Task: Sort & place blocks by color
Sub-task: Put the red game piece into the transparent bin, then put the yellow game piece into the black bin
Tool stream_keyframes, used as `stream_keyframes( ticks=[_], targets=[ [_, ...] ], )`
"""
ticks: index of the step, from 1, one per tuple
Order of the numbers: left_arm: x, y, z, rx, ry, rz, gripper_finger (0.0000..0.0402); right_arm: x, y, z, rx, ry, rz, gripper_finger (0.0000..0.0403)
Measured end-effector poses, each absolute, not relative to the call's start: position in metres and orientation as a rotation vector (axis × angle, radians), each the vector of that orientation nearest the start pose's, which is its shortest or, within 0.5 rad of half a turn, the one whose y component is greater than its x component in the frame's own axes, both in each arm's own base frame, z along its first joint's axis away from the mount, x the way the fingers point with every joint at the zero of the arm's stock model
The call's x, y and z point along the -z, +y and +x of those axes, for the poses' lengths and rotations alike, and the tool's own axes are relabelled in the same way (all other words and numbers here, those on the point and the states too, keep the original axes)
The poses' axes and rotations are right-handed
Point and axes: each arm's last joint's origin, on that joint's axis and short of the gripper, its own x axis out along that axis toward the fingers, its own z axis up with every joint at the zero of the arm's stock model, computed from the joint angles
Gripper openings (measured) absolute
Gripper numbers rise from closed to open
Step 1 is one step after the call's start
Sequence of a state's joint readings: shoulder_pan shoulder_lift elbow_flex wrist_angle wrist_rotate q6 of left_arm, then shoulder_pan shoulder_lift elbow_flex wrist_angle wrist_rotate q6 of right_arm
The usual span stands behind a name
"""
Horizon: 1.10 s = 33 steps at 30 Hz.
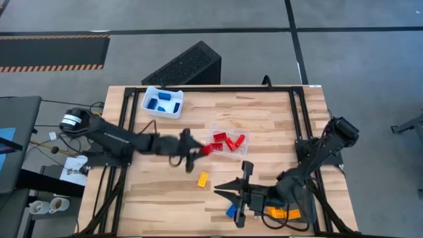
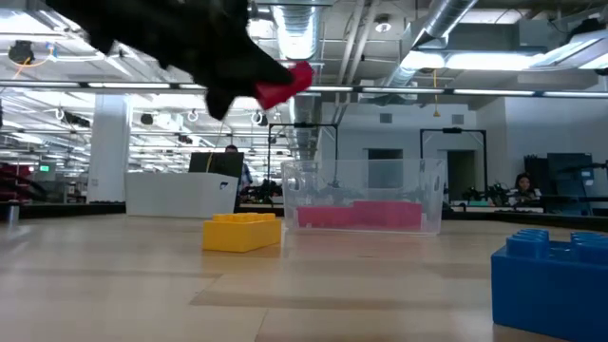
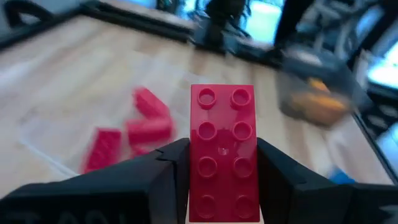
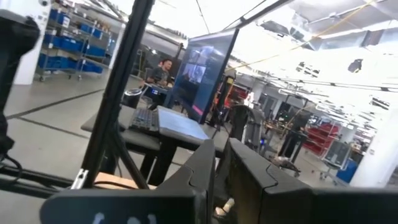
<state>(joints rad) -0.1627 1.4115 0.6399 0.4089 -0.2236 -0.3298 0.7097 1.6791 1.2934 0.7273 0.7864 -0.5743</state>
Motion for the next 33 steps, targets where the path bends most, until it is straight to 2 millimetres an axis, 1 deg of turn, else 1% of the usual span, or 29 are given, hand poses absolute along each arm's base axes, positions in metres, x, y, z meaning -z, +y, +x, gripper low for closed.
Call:
stream_keyframes(
  ticks=[3,5,7,9,12,15,18,22,27,33],
  targets=[
    [-0.196,-0.009,0.292,-0.144,0.318,-0.295,0.0102,-0.357,0.231,0.305,0.149,-0.213,-0.346,0.0067],
    [-0.191,0.007,0.296,-0.134,0.311,-0.324,0.0102,-0.356,0.23,0.307,0.151,-0.205,-0.355,0.0067],
    [-0.185,0.017,0.3,-0.126,0.315,-0.345,0.0102,-0.356,0.228,0.309,0.158,-0.204,-0.356,0.0067],
    [-0.18,0.023,0.304,-0.109,0.3,-0.354,0.0102,-0.355,0.226,0.31,0.163,-0.2,-0.356,0.0067],
    [-0.173,0.026,0.309,-0.08,0.286,-0.377,0.0112,-0.354,0.222,0.313,0.171,-0.192,-0.344,0.0067],
    [-0.168,0.026,0.312,-0.071,0.268,-0.38,0.0142,-0.353,0.22,0.315,0.173,-0.181,-0.335,0.0067],
    [-0.168,0.026,0.315,-0.073,0.263,-0.384,0.0173,-0.353,0.219,0.316,0.177,-0.181,-0.327,0.0067],
    [-0.173,0.028,0.319,-0.102,0.241,-0.457,0.0208,-0.353,0.219,0.316,0.176,-0.182,-0.326,0.0067],
    [-0.185,0.026,0.328,-0.046,0.228,-0.471,0.0246,-0.353,0.219,0.316,0.173,-0.185,-0.293,0.0067],
    [-0.191,0.022,0.333,0.013,0.259,-0.477,0.0278,-0.353,0.219,0.316,0.173,-0.185,-0.291,0.0067]
  ],
)
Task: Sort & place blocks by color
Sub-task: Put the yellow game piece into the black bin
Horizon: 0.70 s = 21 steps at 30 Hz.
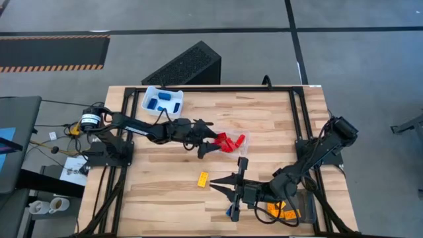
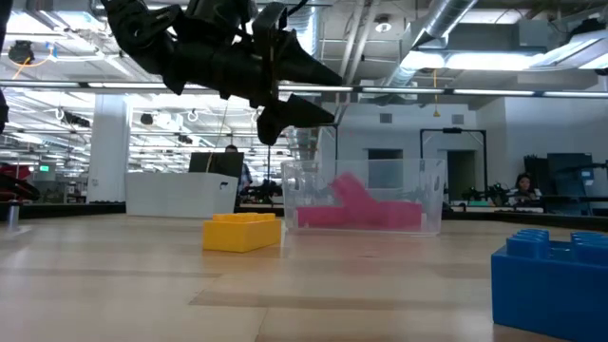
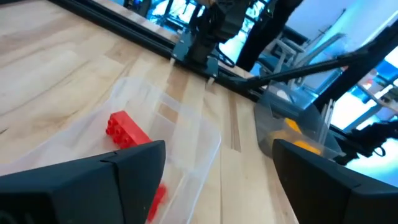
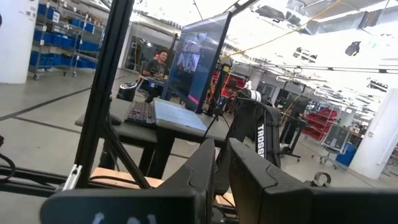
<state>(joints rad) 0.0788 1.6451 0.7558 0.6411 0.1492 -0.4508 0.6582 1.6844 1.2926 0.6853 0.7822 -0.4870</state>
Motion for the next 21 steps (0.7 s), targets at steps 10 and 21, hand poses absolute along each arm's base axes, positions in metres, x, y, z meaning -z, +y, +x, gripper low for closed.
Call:
stream_keyframes(
  ticks=[10,21],
  targets=[
    [-0.232,0.014,0.307,0.051,0.174,-0.378,0.0279,-0.353,0.227,0.31,0.146,-0.185,-0.285,0.0067],
    [-0.241,-0.046,0.21,0.019,0.036,-0.307,0.0238,-0.353,0.229,0.308,0.139,-0.193,-0.244,0.0067]
  ],
)
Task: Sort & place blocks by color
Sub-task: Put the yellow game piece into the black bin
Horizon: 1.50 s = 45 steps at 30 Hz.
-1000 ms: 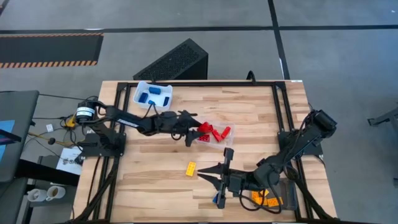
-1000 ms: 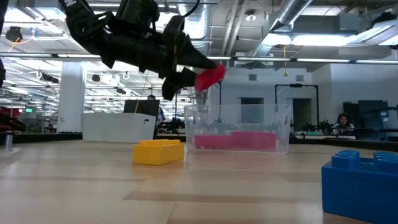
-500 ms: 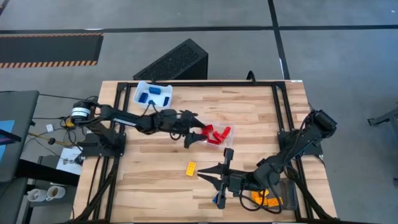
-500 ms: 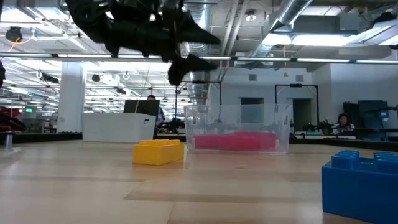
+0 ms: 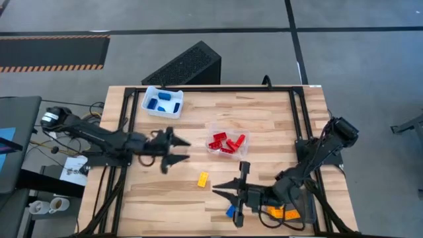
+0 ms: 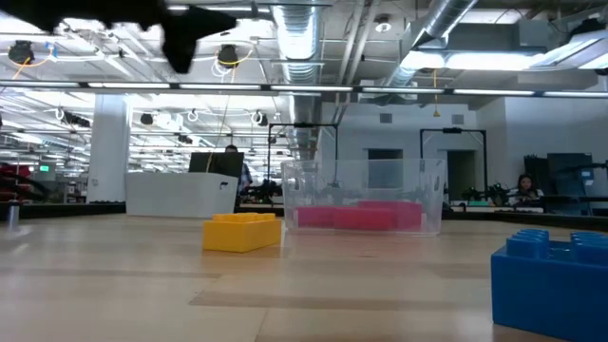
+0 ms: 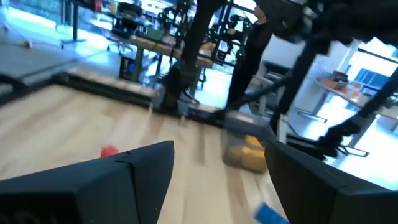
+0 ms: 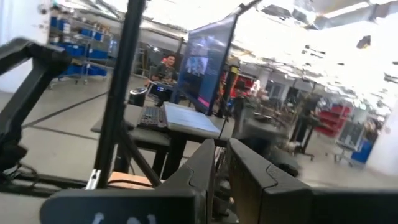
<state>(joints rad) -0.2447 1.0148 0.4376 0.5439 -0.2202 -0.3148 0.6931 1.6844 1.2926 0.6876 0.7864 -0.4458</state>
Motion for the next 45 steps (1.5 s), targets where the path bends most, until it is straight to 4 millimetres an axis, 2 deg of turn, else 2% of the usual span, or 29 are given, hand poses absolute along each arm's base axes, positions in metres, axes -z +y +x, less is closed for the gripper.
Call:
stream_keyframes(
  ticks=[6,13,28,37,45],
  targets=[
    [-0.214,-0.069,0.169,0.03,0.054,-0.359,0.0229,-0.349,0.211,0.323,0.178,-0.177,-0.135,0.0067],
    [-0.207,-0.081,0.143,0.018,0.021,-0.375,0.0228,-0.34,0.193,0.338,0.166,-0.12,-0.021,0.0067],
    [-0.189,-0.114,0.128,0.043,0.106,-0.359,0.0228,-0.327,0.175,0.349,0.192,-0.014,0.044,0.0067],
    [-0.202,-0.126,0.116,0.149,0.013,-0.31,0.0228,-0.325,0.173,0.35,0.199,0.002,0.055,0.0067],
    [-0.2,-0.128,0.116,0.158,0.026,-0.322,0.0228,-0.325,0.173,0.35,0.199,0.001,0.058,0.0067]
  ],
)
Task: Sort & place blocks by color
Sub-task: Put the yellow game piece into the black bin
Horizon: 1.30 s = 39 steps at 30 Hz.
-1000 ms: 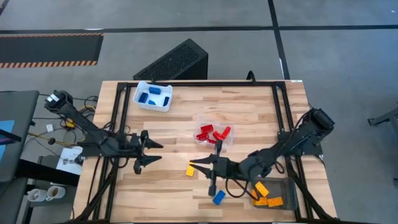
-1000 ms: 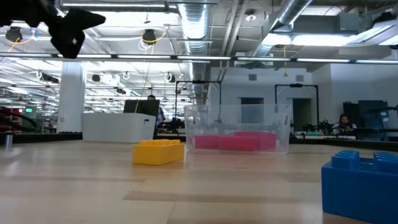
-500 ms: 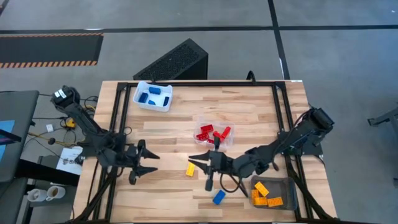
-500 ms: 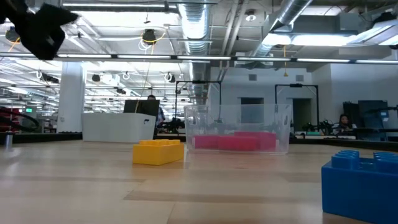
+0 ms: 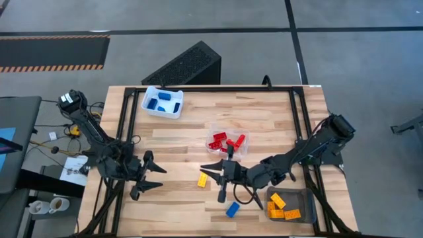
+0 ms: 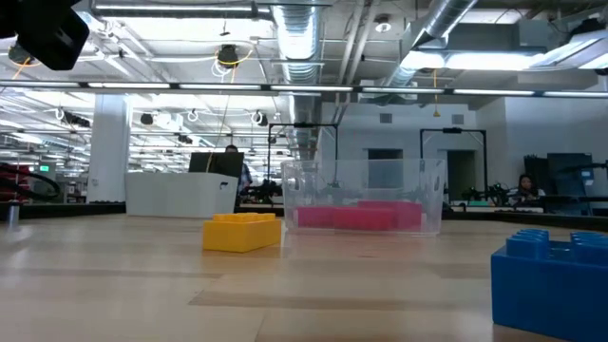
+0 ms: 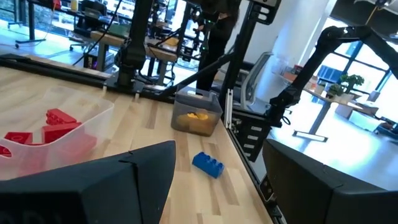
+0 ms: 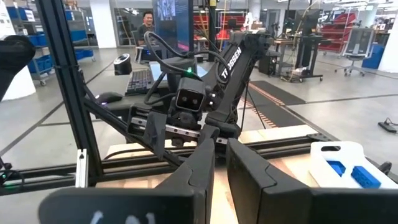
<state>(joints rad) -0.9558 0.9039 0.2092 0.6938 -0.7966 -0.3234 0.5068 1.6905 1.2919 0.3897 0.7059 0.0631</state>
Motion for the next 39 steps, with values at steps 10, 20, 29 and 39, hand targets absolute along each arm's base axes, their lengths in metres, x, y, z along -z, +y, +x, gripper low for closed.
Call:
stream_keyframes(
  ticks=[10,20,29,39],
  targets=[
    [-0.2,-0.128,0.116,0.16,0.032,-0.327,0.0228,-0.325,0.173,0.35,0.199,0.001,0.058,0.0067],
    [-0.199,-0.128,0.116,0.16,0.034,-0.354,0.0228,-0.325,0.171,0.351,0.204,0.001,0.061,0.0067],
    [-0.197,-0.128,0.116,0.155,0.058,-0.354,0.0228,-0.323,0.168,0.353,0.214,0.011,0.074,0.0067],
    [-0.188,-0.132,0.119,0.14,0.093,-0.347,0.0228,-0.315,0.167,0.353,0.193,0.082,0.046,0.0067]
  ],
)
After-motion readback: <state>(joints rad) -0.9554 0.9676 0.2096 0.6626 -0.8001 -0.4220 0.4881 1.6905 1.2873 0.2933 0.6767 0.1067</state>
